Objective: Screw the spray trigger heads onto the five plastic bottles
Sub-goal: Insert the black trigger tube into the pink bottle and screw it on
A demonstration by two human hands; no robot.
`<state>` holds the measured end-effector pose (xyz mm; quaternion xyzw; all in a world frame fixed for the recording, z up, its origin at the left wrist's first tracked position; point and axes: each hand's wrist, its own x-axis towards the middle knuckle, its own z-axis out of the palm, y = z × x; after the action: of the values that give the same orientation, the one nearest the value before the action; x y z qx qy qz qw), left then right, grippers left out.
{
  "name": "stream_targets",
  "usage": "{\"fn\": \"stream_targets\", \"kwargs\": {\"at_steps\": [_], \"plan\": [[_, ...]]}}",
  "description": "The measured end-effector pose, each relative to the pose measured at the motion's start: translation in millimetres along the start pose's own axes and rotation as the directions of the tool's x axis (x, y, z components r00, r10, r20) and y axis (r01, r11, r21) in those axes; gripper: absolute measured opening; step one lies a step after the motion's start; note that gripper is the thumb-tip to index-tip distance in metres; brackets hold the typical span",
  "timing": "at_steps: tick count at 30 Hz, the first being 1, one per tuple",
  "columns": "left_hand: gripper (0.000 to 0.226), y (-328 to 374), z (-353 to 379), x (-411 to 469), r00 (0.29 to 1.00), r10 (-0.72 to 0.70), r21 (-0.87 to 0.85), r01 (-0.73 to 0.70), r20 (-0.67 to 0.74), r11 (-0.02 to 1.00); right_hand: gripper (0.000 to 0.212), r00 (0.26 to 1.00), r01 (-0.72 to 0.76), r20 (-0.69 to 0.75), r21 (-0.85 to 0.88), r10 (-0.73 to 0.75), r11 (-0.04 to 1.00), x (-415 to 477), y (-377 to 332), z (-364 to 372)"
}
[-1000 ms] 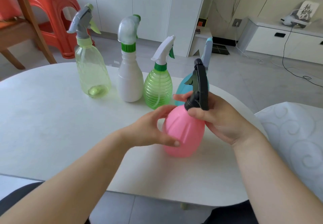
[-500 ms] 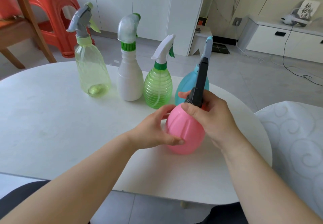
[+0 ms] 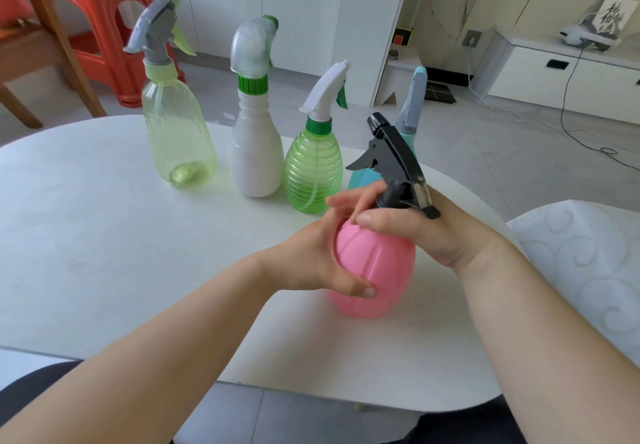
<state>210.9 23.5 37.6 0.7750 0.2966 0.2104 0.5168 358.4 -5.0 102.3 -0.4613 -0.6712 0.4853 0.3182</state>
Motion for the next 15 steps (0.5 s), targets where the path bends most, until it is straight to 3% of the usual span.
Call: {"fn": "stream_targets", "kwargs": {"at_steps": [4, 7, 12, 15], "plan": [[0.097, 0.4, 3.5, 0.6, 0.998, -0.001, -0.003, 0.000, -0.059, 1.000, 0.013, 0.994, 0.028, -0.110, 0.021, -0.025, 0.999, 0.8, 7.0, 6.6], [0.100, 1.0, 6.9, -0.9, 0.995, 0.028, -0.025, -0.031, -0.095, 0.999, 0.013, 0.962, 0.032, -0.271, 0.004, -0.030, 0.999, 2.4, 11.0, 15.3], [0.104, 2.4, 11.2, -4.0, 0.990, -0.021, -0.030, 0.016, -0.142, 0.999, 0.016, 0.820, -0.021, -0.571, -0.109, -0.045, 0.994, 1.8, 14.1, 31.3], [0.109, 0.5, 11.8, -4.5, 0.988, -0.032, -0.031, 0.028, -0.149, 0.999, 0.024, 0.741, -0.048, -0.669, -0.136, -0.056, 0.990, 3.2, 8.8, 40.9]]}}
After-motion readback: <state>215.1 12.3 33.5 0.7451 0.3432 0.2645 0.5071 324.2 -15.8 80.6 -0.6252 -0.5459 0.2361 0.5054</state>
